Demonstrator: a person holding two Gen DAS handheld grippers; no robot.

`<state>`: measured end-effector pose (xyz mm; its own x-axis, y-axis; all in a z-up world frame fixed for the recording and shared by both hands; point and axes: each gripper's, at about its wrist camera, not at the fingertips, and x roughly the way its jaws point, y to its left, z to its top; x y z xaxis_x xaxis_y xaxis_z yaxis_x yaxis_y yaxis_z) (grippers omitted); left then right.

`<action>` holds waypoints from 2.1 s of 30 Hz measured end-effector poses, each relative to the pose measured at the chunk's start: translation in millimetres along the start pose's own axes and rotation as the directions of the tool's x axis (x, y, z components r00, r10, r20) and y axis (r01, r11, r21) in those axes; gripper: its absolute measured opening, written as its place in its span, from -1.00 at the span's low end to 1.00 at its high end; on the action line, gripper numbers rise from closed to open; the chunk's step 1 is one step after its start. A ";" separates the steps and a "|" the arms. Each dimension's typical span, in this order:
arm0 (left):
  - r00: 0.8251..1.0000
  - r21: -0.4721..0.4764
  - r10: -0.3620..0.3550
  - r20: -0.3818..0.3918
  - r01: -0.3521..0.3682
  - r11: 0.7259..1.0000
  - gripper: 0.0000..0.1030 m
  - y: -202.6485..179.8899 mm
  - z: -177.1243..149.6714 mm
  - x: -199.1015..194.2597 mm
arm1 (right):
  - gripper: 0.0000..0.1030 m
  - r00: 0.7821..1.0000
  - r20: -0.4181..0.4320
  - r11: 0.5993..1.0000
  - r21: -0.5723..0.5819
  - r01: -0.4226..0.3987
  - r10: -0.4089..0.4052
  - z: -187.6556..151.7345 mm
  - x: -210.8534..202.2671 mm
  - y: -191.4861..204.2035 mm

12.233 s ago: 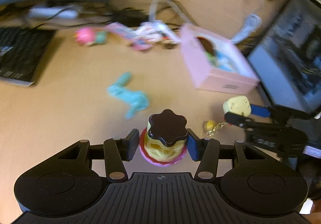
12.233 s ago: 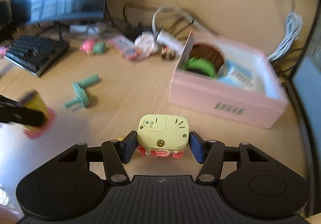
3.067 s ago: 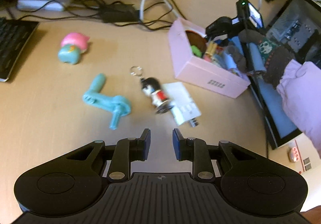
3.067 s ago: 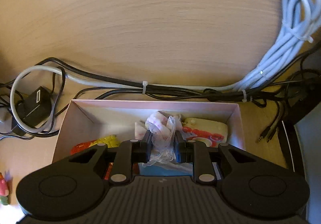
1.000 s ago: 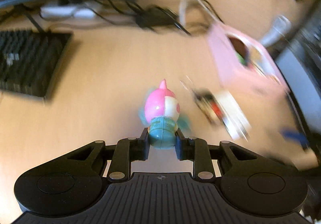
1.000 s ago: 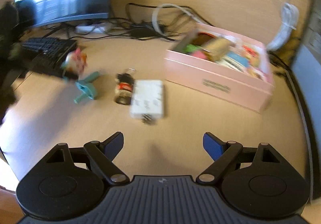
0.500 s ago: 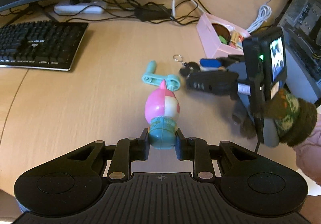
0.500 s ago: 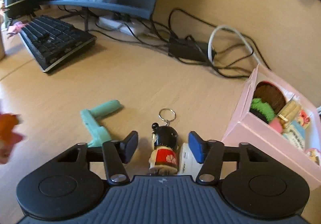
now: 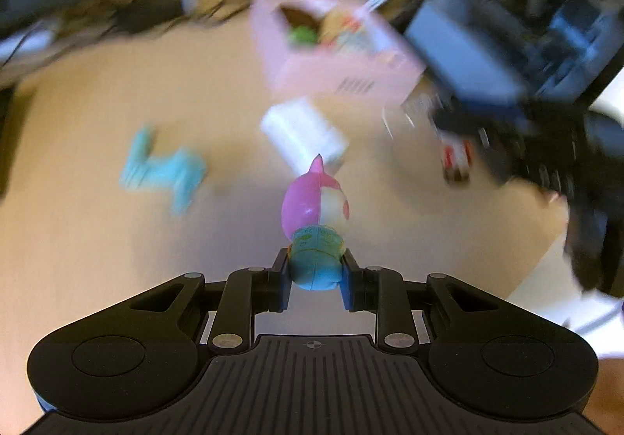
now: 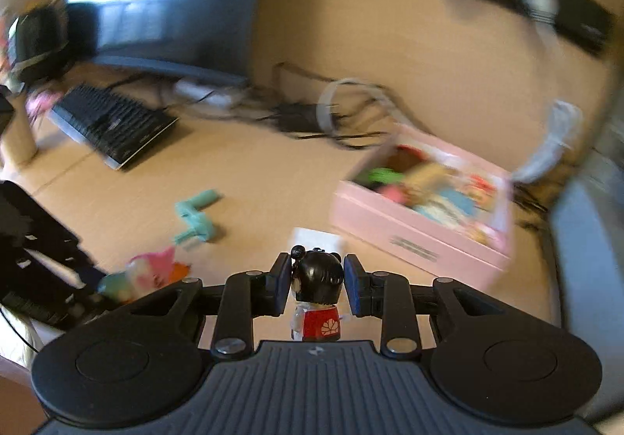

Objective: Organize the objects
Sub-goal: 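Grasp the black-and-red doll keychain with the right tool while left holds bird, then lower the bird and doll keychain into the pink box and open both tools, then grasp the white USB hub with the left tool and lift it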

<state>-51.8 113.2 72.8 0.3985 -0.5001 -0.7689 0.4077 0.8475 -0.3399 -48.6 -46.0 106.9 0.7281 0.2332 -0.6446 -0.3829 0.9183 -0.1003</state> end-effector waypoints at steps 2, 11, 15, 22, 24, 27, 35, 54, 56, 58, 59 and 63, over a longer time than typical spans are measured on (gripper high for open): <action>0.997 0.048 -0.046 0.060 0.043 0.998 -0.46 -13.9 35.6 -2.8 | -0.45 0.998 0.022 0.997 0.054 0.056 -0.057 -2.7 -22.2 -19.4; 0.974 0.084 -0.114 0.195 0.099 0.992 -0.42 -72.9 191.7 75.4 | -0.45 0.974 0.076 0.957 0.219 0.191 -0.212 -30.0 -63.9 -84.5; 0.980 -0.055 -0.104 0.168 0.115 0.992 -0.42 -73.4 230.9 154.2 | -0.45 0.974 0.063 0.938 0.288 0.191 -0.218 -45.3 -64.3 -104.5; 0.998 -0.111 0.029 0.061 -0.022 0.994 -0.20 -74.5 229.5 236.5 | -0.45 0.981 0.020 0.929 0.327 0.174 -0.191 -67.5 -54.6 -119.1; 0.991 -0.122 0.013 0.130 0.003 0.993 -0.25 -74.0 225.6 220.2 | -0.45 0.983 0.013 0.929 0.328 0.171 -0.185 -69.9 -50.5 -123.5; 0.976 -0.155 -0.040 0.212 0.074 0.985 -0.25 -62.6 216.3 183.0 | -0.45 0.986 0.017 0.930 0.334 0.152 -0.167 -67.9 -45.6 -130.9; 0.971 -0.155 0.011 0.239 0.027 0.987 -0.25 -24.0 122.6 85.1 | -0.45 0.986 0.141 0.949 0.312 0.041 -0.089 -6.1 -25.9 -152.9; 0.985 -0.404 0.137 0.102 -0.085 0.911 -0.25 41.2 -14.2 31.6 | 0.19 0.971 0.208 0.929 0.368 0.034 -0.118 117.7 74.3 -185.9; 0.987 -0.377 0.116 0.110 -0.067 0.924 -0.25 36.8 -6.2 32.9 | 0.20 0.973 0.182 0.941 0.330 0.073 -0.139 103.4 67.6 -176.6; 0.987 -0.354 0.115 0.116 -0.067 0.933 -0.25 32.7 -1.7 33.7 | 0.25 0.979 0.150 0.945 0.315 0.088 -0.141 85.6 61.1 -168.4; 0.985 -0.349 0.124 0.119 -0.076 0.934 -0.25 30.7 0.1 33.7 | 0.31 0.982 0.131 0.944 0.318 0.086 -0.133 76.8 59.1 -164.8; 0.966 -0.368 0.206 0.158 -0.136 0.920 -0.25 30.1 6.3 26.8 | 0.35 0.995 0.037 0.965 0.252 0.076 -0.088 35.7 57.2 -133.6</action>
<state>-23.7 124.2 45.4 0.5983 -0.3364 -0.7273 0.0188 0.9132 -0.4070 64.5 -144.0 110.5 0.7796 0.1635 -0.6046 -0.1709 0.9842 0.0458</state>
